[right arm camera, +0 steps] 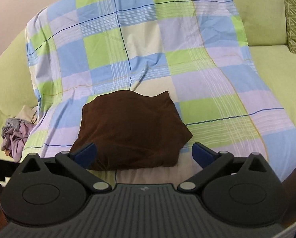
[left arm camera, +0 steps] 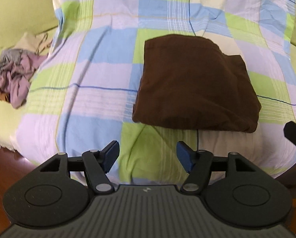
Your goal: Fold clothes
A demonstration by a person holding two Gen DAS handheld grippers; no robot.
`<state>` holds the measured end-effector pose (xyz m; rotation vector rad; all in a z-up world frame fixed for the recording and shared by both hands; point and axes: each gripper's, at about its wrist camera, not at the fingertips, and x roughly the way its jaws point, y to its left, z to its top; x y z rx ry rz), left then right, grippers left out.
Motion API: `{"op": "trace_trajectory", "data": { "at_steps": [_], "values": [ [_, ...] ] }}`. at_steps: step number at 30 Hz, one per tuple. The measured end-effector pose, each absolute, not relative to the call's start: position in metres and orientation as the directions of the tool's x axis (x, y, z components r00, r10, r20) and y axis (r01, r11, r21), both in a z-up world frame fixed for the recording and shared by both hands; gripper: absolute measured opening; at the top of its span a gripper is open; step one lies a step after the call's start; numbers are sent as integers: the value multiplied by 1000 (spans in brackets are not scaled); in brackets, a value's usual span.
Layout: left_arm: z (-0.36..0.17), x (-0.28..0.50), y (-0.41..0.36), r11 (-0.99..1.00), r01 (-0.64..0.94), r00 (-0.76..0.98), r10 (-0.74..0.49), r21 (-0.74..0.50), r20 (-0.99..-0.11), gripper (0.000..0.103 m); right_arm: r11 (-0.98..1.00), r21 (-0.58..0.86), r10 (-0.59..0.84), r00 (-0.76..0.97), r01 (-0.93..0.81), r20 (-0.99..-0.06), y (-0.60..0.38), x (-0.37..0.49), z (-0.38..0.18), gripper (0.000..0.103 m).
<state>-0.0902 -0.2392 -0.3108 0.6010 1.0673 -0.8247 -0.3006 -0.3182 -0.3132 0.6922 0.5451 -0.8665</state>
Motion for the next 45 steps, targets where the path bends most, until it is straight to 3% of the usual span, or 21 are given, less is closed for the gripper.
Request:
{"op": "trace_trajectory", "data": {
  "at_steps": [12,16,20,27,32,35,36,40,45],
  "values": [
    [-319,-96,-245,571,817,248,-226,78,-942,67,558,321,-456,606,765,-652,-333,-319,-311,102],
    [-336,-74,-228,580,807,249,-165,110,-954,67,754,180,-423,677,632,-603,-317,-316,-315,101],
    [-345,-42,-219,616,777,259,-120,132,-958,67,890,-1,-359,700,456,-617,-297,-285,-337,97],
    [-354,12,-237,633,771,197,-127,74,-972,67,938,-328,-303,728,113,-615,-252,-172,-394,78],
    [-367,47,-261,600,800,114,-117,21,-987,67,886,-463,-352,695,32,-627,-244,-114,-431,71],
    [-374,65,-274,585,811,56,-114,-21,-992,67,867,-499,-375,662,1,-649,-246,-96,-449,52],
    [-375,68,-275,585,810,41,-116,-35,-992,67,871,-491,-374,662,11,-649,-249,-94,-449,37],
    [-383,90,-288,623,761,-108,-153,-181,-982,66,909,-413,-343,670,59,-659,-262,-95,-435,24],
    [-396,106,-305,681,589,-366,-255,-434,-895,68,905,-414,-361,692,99,-625,-261,-108,-413,22]
  ]
}}
